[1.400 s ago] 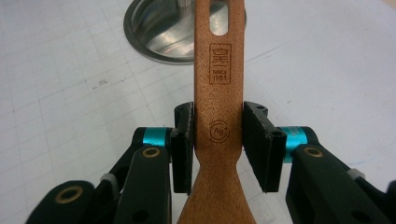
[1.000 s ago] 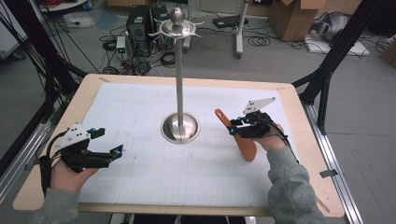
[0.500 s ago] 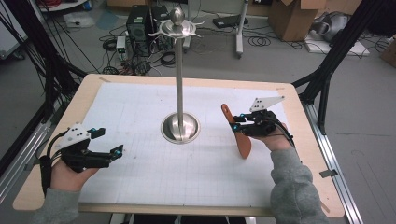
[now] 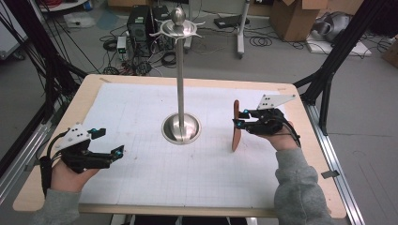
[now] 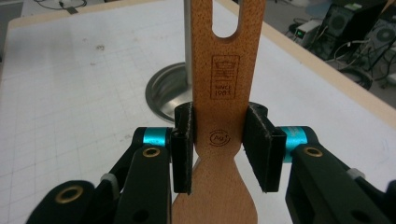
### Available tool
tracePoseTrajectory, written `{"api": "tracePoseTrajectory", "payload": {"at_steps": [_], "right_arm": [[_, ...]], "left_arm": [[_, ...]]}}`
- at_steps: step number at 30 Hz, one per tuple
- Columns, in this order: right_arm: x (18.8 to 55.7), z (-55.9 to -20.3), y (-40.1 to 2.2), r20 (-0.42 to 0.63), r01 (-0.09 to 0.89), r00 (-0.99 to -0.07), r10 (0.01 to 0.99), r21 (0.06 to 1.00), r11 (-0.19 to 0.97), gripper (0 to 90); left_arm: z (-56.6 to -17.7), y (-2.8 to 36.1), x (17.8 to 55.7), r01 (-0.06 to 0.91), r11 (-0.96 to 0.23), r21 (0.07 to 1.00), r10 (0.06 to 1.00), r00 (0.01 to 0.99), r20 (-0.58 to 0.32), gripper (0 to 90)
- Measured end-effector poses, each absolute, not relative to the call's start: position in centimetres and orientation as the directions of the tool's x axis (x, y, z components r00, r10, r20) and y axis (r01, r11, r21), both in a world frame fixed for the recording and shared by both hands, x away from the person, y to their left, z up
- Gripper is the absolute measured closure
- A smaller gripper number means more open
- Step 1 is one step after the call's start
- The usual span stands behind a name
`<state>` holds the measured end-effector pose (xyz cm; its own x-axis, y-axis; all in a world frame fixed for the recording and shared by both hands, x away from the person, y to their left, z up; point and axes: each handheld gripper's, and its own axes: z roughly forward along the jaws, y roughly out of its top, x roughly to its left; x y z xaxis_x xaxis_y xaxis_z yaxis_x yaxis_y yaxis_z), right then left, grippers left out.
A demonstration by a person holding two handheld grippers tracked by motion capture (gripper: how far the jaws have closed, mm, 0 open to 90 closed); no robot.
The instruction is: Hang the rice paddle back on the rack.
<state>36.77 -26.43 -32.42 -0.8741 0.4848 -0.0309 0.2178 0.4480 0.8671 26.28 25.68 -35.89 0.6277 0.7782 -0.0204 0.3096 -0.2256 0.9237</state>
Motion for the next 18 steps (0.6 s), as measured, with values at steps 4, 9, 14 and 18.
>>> {"api": "tracePoseTrajectory", "payload": {"at_steps": [4,9,14,18], "right_arm": [[36.6,-31.6,-26.2,-0.056,0.190,-0.876,0.479,0.874,0.448,64.8],[36.6,-31.2,-25.9,-0.062,0.184,-0.875,0.480,0.875,0.448,64.8],[36.8,-30.4,-25.7,-0.039,0.194,-0.879,0.475,0.881,0.432,64.8],[37.0,-29.9,-25.6,-0.053,0.184,-0.872,0.486,0.885,0.427,64.8]], "left_arm": [[-35.9,25.7,26.3,0.310,-0.224,0.924,0.778,0.628,-0.022,9.5],[-35.8,25.7,26.2,0.306,-0.224,0.925,0.776,0.630,-0.021,9.5],[-35.6,25.8,26.2,0.295,-0.223,0.929,0.779,0.627,-0.012,9.4],[-35.7,25.8,26.2,0.295,-0.220,0.930,0.780,0.625,-0.014,9.4]]}}
